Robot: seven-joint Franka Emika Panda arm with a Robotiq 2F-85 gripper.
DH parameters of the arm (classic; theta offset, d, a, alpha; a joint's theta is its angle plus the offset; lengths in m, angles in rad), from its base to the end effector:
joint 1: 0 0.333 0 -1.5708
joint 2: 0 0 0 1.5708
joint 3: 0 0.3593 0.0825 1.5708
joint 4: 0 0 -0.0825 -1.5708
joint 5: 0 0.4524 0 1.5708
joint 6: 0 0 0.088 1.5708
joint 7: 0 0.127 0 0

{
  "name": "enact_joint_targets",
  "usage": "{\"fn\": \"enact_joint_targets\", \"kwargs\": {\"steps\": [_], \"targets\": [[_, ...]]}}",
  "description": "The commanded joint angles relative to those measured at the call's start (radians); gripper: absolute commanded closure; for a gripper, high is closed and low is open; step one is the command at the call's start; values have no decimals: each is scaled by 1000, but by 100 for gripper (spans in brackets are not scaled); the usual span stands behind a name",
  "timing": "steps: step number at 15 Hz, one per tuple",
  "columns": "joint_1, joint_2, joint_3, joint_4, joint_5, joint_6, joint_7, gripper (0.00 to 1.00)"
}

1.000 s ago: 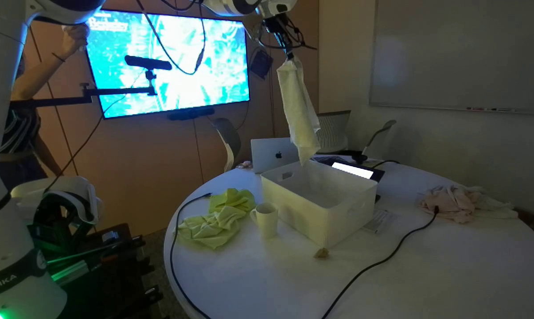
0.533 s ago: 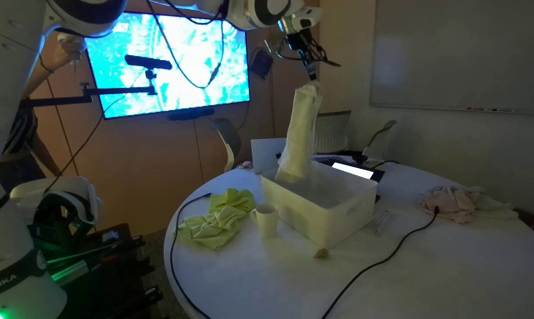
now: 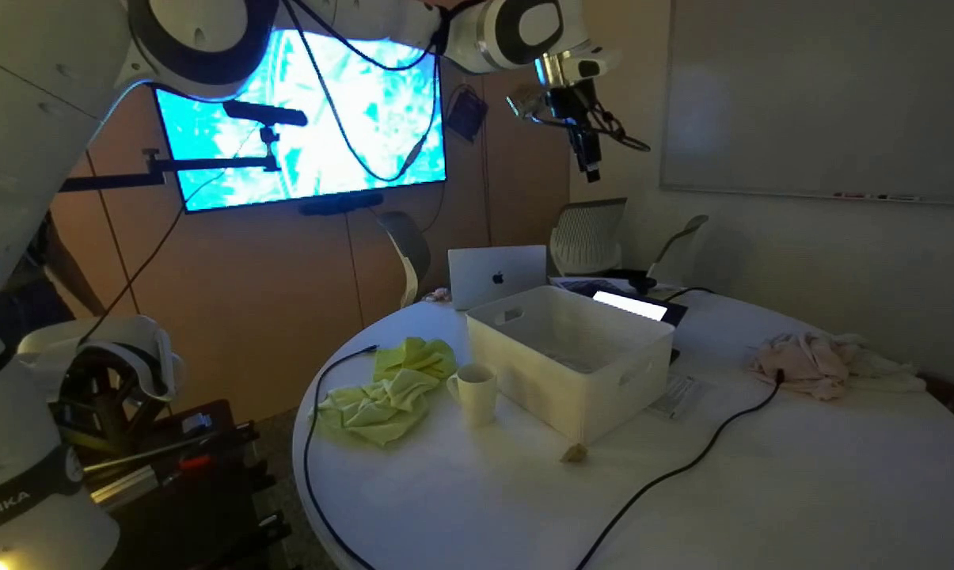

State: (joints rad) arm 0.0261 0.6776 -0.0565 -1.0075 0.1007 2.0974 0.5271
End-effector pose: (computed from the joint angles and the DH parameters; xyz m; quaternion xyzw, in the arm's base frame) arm 0.8799 -0.0029 0.5111 -0.9388 0.2750 -0.1908 0.0811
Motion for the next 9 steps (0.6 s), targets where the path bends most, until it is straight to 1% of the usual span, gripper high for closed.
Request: {"fn": "enact_joint_targets", "kwargs": {"steps": [1,2,3,6,9], "targets": [[-80,-69,12,-71,35,-64,-119,9],[-106,-97,16,-116,44,-84,-156,0],[-132,-120,18,-147,53,-116,-191,0],[-199,-223,11,-302,71,-193,-302,0],[-244,-313,-7,-453,54,-245,-373,0]]}}
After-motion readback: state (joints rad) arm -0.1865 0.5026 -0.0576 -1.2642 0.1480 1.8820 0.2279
